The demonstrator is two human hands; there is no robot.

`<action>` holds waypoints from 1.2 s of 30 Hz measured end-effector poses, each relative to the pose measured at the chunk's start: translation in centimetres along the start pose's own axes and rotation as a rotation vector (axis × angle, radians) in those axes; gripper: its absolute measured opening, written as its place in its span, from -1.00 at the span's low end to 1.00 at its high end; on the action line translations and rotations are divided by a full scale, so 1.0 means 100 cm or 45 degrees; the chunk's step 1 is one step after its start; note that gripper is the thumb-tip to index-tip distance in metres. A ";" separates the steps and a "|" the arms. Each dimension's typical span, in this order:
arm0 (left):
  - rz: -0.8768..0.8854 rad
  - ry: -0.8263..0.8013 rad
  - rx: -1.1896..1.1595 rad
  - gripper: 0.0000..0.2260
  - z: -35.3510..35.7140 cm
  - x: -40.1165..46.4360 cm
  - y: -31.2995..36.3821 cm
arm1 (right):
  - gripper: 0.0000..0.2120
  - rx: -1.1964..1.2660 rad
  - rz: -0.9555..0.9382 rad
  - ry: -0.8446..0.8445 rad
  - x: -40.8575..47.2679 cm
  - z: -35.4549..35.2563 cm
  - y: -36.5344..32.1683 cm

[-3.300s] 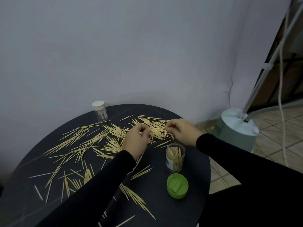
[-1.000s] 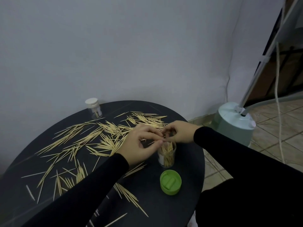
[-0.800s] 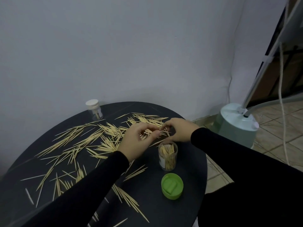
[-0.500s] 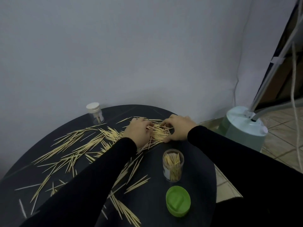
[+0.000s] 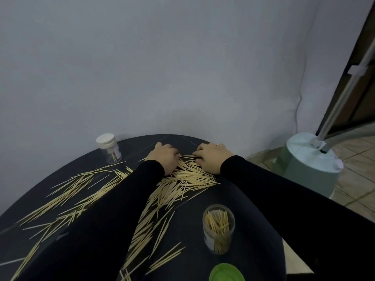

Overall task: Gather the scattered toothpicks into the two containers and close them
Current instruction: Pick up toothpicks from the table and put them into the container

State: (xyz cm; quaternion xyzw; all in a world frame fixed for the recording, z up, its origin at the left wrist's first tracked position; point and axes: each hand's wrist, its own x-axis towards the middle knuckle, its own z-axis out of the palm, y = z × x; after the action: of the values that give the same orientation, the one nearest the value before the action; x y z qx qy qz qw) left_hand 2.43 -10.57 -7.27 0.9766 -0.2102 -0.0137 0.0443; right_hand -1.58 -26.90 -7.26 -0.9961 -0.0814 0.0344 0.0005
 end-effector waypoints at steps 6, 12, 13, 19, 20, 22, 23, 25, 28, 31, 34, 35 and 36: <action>0.101 0.059 0.027 -0.68 0.006 -0.011 -0.002 | -0.62 0.020 -0.036 -0.015 -0.014 -0.008 0.006; 0.117 0.067 0.008 -0.60 0.004 -0.017 0.007 | -0.60 0.009 0.006 -0.078 -0.034 -0.011 0.014; 0.084 0.022 -0.010 -0.59 0.002 -0.016 0.009 | -0.59 -0.018 0.022 -0.090 -0.036 -0.012 0.013; 0.088 -0.069 0.193 -0.61 -0.007 -0.023 0.027 | -0.61 -0.083 0.007 -0.055 -0.040 -0.010 0.005; 0.117 -0.051 0.191 -0.61 -0.007 -0.025 0.028 | -0.62 -0.088 -0.007 -0.049 -0.040 -0.009 0.003; 0.138 -0.042 0.131 -0.61 -0.006 -0.030 0.022 | -0.63 -0.077 -0.032 -0.035 -0.042 -0.009 0.000; 0.152 -0.048 0.104 -0.61 -0.005 -0.033 0.018 | -0.64 -0.058 -0.036 -0.023 -0.042 -0.009 -0.001; 0.181 -0.076 0.093 -0.60 -0.003 -0.042 0.009 | -0.66 -0.018 -0.026 0.032 -0.041 -0.009 -0.003; 0.236 -0.078 0.094 -0.60 -0.002 -0.054 -0.001 | -0.63 -0.037 -0.007 0.124 -0.033 -0.008 -0.006; 0.273 -0.078 0.100 -0.61 -0.002 -0.060 -0.007 | -0.58 -0.090 -0.043 0.100 -0.025 -0.004 -0.009; 0.303 -0.056 0.150 -0.62 -0.002 -0.063 -0.008 | -0.48 -0.169 -0.137 0.043 -0.022 -0.001 -0.014; 0.308 -0.048 0.172 -0.62 -0.003 -0.063 -0.007 | -0.42 -0.179 -0.162 0.034 -0.021 -0.001 -0.016; 0.316 -0.045 0.193 -0.62 -0.003 -0.063 -0.007 | -0.38 -0.192 -0.183 0.030 -0.020 -0.001 -0.019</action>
State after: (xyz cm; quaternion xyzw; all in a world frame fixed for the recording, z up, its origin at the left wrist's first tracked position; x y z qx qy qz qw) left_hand -3.05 -7.35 -6.96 0.9432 -0.3306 -0.0095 -0.0319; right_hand -3.85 -25.40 -7.02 -0.9852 -0.1550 0.0162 -0.0708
